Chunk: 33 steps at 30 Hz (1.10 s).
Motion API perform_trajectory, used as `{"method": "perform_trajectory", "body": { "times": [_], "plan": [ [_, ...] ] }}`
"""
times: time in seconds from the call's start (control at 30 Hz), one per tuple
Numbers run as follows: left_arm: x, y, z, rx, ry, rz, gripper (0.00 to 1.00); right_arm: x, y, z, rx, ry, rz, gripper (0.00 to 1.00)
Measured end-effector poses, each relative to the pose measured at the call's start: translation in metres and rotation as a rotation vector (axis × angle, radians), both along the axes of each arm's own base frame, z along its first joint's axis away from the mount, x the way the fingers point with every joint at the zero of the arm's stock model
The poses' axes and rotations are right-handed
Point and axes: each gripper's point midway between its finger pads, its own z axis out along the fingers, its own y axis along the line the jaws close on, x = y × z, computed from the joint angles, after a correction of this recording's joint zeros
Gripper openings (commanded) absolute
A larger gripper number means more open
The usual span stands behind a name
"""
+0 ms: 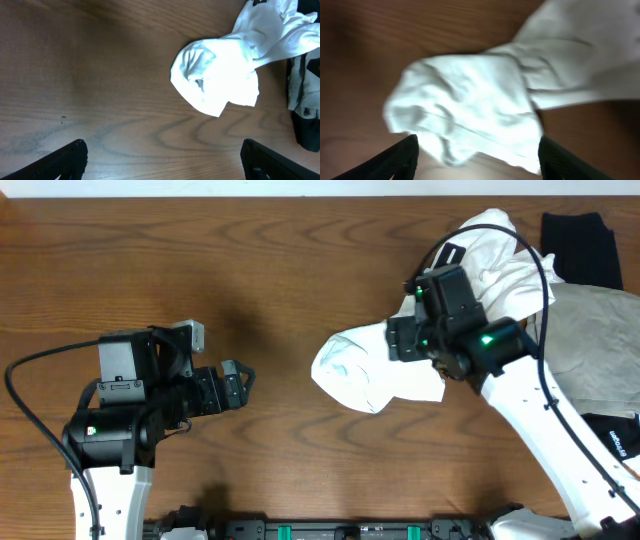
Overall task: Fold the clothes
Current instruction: 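Grasp the white T-shirt with the right gripper and pull it left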
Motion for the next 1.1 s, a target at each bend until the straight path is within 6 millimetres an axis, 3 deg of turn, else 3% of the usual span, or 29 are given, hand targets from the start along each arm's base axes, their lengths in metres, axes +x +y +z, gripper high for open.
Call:
{"method": "perform_trajectory", "body": {
  "times": [0.33, 0.57, 0.73, 1.1],
  "plan": [
    [0.000, 0.000, 0.000, 0.000, 0.001, 0.000, 0.98, 0.009, -0.039, -0.082, -0.179, 0.222, -0.018, 0.74],
    [0.000, 0.000, 0.000, 0.000, 0.001, 0.000, 0.98, -0.004, -0.062, -0.126, -0.226, 0.400, -0.057, 0.77],
    [0.000, 0.000, 0.000, 0.000, 0.001, 0.000, 0.98, -0.015, -0.060, -0.143, -0.224, 0.478, -0.045, 0.75],
    [0.000, 0.000, 0.000, 0.000, 0.001, 0.000, 0.98, -0.021, -0.059, -0.145, -0.216, 0.501, -0.041, 0.75]
  ]
}}
